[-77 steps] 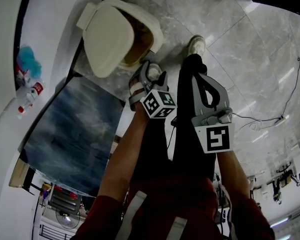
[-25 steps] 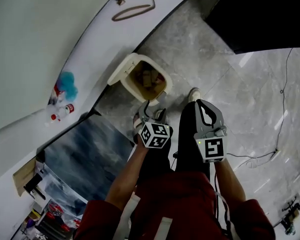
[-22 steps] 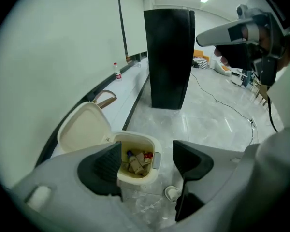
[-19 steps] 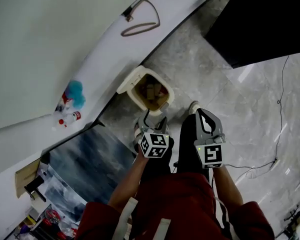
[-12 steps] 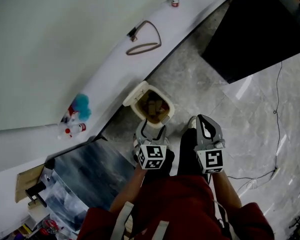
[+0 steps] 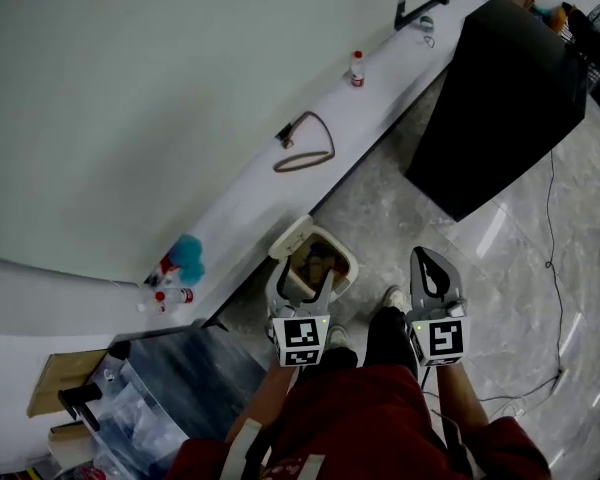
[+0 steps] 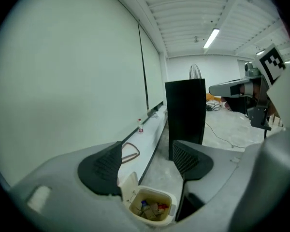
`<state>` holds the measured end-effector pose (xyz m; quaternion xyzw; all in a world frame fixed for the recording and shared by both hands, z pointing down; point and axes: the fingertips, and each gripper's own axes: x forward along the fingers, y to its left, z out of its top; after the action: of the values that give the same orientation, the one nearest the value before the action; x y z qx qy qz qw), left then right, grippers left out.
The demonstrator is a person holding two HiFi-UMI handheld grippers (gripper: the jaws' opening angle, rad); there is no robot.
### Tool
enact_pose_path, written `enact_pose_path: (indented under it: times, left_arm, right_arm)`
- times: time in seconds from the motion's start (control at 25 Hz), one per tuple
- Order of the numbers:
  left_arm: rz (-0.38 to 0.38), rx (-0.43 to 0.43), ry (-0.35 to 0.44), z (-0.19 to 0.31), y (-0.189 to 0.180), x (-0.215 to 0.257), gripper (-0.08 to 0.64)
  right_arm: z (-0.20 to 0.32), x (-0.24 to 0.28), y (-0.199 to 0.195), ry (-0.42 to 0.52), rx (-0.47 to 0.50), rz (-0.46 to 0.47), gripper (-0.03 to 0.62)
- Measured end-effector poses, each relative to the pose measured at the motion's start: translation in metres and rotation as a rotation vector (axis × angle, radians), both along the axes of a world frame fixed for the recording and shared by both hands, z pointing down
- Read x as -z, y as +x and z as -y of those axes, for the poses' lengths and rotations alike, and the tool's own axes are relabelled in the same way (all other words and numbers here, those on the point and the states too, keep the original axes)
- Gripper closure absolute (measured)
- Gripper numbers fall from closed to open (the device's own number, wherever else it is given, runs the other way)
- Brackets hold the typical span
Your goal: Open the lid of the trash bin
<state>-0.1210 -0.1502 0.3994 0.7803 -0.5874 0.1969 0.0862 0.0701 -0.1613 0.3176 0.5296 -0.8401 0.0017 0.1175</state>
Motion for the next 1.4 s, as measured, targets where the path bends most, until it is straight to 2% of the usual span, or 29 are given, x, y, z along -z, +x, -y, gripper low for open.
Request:
enact_pose_path:
  times: [0.12, 0.28, 0.44, 0.56, 0.64, 0.84, 1.04, 1.24, 1.4]
  left_arm:
    - [-0.037, 0.024, 0.101, 0.008, -0.008, 0.044, 0.225]
    - [-0.073, 0.031, 0.215, 0.012, -0.014, 0.097, 0.225]
    - [-0.100, 0.031, 0.330, 0.008, -0.018, 0.147, 0.227]
    - [-0.050, 0.036, 0.467, 0.002, -0.017, 0.187, 0.229]
    - [-0.022, 0.044, 0.529, -0.005, -0.016, 0.206, 0.232]
    - [-0.063, 0.053, 0.555, -0.013, -0.016, 0.221, 0.246]
    - [-0.071, 0.060, 0.559, -0.015, -0.018, 0.224, 0.290]
    - [-0.089, 0.063, 0.562, -0.018, -0.016, 0.224, 0.385]
    - [-0.059, 0.049, 0.559, -0.017, -0.011, 0.220, 0.439]
  right_arm:
    - [0.001, 0.039, -0.001, 0.063, -0.030, 0.028, 0.591]
    - [0.003, 0.076, -0.002, 0.121, -0.047, 0.020, 0.592]
    - [0.001, 0.122, -0.005, 0.238, -0.051, 0.093, 0.592]
    - [-0.001, 0.149, -0.004, 0.277, -0.065, 0.115, 0.592]
    - [-0.004, 0.159, -0.003, 0.304, -0.062, 0.115, 0.592]
    - [-0.008, 0.159, -0.003, 0.332, -0.049, 0.098, 0.592]
    - [-0.009, 0.166, -0.009, 0.320, -0.059, 0.147, 0.592]
    - [-0.012, 0.162, -0.009, 0.310, -0.061, 0.149, 0.592]
    - [-0.014, 0.161, -0.008, 0.309, -0.057, 0.147, 0.592]
